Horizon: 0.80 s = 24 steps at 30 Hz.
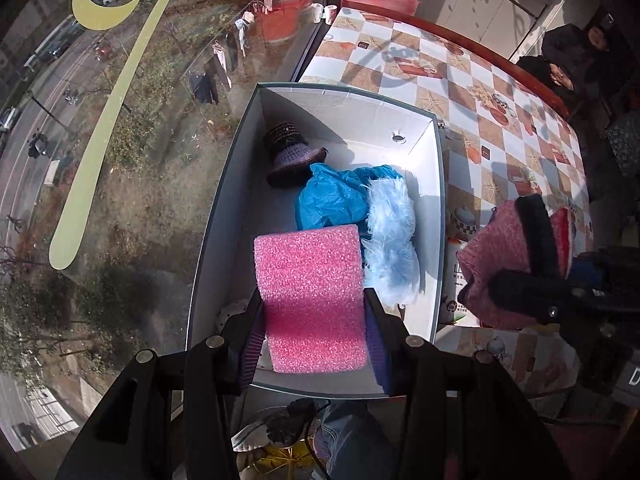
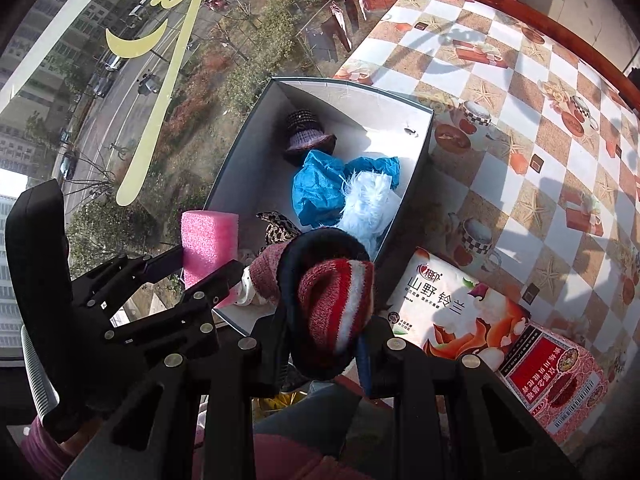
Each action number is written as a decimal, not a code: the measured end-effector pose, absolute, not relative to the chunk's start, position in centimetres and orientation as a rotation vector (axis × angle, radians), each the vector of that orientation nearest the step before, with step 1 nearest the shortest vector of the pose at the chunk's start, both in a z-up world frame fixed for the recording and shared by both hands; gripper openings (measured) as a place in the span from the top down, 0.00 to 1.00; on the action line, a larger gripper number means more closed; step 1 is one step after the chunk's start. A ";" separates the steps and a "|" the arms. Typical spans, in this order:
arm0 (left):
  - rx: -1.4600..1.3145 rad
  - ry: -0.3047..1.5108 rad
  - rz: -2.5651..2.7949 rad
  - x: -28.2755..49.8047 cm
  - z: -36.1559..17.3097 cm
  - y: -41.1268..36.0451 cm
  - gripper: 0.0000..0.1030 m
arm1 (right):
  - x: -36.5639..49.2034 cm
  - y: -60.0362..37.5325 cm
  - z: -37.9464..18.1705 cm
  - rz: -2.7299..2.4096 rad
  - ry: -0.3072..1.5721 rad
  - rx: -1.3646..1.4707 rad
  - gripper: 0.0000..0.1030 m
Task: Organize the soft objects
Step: 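Carry the pink sponge and striped hat over the white box with both grippers, then open the left gripper dropping the sponge while the right gripper drops the hat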
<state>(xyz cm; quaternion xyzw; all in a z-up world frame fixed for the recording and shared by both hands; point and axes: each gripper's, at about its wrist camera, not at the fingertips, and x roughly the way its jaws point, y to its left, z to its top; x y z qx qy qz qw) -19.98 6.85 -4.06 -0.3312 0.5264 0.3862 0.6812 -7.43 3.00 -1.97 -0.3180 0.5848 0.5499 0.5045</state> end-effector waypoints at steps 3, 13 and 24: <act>-0.746 1.181 0.869 -20.1 -4.1 7.0 0.52 | -7.7 3.2 -2.0 1.331 1.410 -0.776 0.73; -0.766 1.187 0.881 -20.4 -4.7 7.4 0.52 | -8.6 4.3 -2.3 1.347 1.394 -0.820 0.73; -0.782 1.210 0.890 -20.5 -6.1 8.5 0.52 | -9.4 6.9 -3.3 1.350 1.344 -0.883 0.73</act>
